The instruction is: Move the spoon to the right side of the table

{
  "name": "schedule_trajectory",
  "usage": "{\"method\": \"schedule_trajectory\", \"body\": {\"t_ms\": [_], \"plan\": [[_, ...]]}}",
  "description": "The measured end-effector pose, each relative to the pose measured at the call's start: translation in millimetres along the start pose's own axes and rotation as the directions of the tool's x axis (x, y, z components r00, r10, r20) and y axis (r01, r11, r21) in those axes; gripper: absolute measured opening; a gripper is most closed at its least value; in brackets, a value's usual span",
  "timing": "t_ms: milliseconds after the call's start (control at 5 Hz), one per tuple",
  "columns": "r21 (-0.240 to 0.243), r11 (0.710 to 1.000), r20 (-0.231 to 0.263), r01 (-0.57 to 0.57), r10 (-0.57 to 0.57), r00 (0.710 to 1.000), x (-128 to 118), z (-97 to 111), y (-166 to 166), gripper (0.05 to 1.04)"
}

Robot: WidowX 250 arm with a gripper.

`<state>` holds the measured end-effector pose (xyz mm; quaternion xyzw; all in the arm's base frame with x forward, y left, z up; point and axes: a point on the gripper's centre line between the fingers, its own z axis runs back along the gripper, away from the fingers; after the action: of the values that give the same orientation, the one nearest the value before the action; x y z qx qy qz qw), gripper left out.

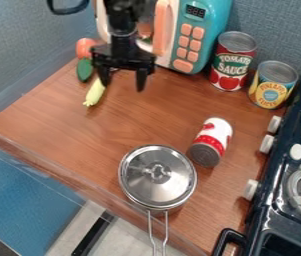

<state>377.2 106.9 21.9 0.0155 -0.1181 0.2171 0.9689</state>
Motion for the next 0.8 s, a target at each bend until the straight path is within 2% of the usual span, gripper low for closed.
{"method": "schedule_trajectory", "body": {"t_ms": [200,400,600,800], "plan": [[0.002,1.000,0.006,-0.012,0.012,1.000,8.1,-11.9,13.6,1.001],[0.042,0.999,0.026,0.009,-0.010,1.000,11.6,-13.1,20.4,1.001],[0.082,0.996,0.006,-0.031,0.031,1.000,9.0,-25.9,38.9,0.997],[0.121,0.992,0.017,-0.039,0.037,0.999,10.2,-26.9,45.7,0.998]]}}
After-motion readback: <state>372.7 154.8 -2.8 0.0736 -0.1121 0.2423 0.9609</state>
